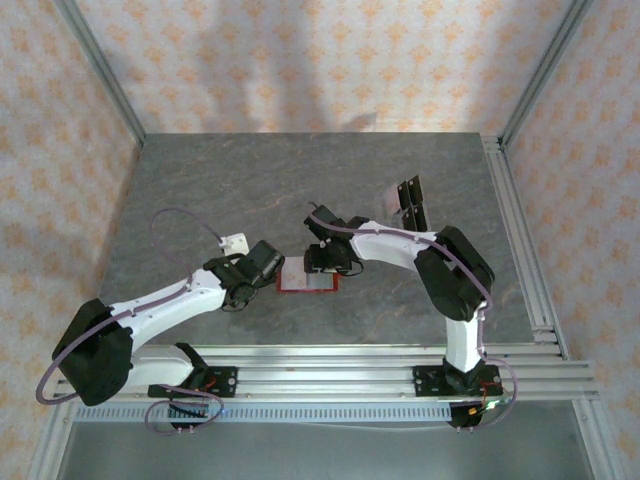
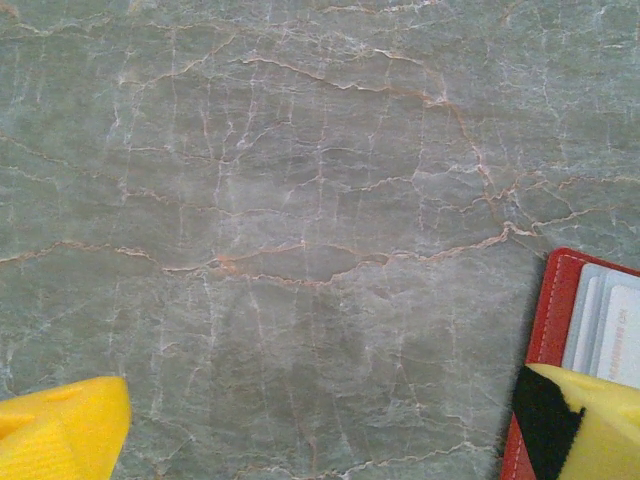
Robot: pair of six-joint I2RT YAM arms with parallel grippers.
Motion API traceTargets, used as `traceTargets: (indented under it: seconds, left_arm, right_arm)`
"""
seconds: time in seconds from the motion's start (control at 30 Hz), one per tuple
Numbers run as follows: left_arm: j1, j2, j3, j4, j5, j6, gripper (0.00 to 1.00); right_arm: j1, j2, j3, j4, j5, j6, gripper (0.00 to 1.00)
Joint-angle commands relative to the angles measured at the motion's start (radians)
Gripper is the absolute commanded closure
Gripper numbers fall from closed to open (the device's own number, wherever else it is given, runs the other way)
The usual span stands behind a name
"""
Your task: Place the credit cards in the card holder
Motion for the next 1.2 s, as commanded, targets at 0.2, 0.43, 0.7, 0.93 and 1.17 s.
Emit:
traceTargets:
  seconds: [0.2,0.43,0.7,0.93,1.17]
  left_arm:
    - [-0.006,-0.006,0.005,0.022,-0.004,0.012,0.00]
    - [-0.006,-0.027,-0.005,0.026,0.000,0.012,0.00]
    - [-0.006,-0.043,-0.010,0.025,0.001,0.010,0.00]
    - [-0.006,-0.065,-0.018,0.019,0.003,0.011,0.00]
    - [-0.007,-0.111,-0.080,0.064,0.036,0.055,0.00]
  right_arm:
    - [0.017,0.036,0.038,0.075,-0.136,0.025,0.45]
    - [0.024,0.040,0.061,0.136,-0.203,0.076,0.45]
    - [0.043,0.082,0.117,0.143,-0.219,0.090,0.45]
    - [0.062,0.129,0.173,0.149,-0.231,0.102,0.45]
    - [0.068,0.132,0.180,0.155,-0.232,0.109,0.45]
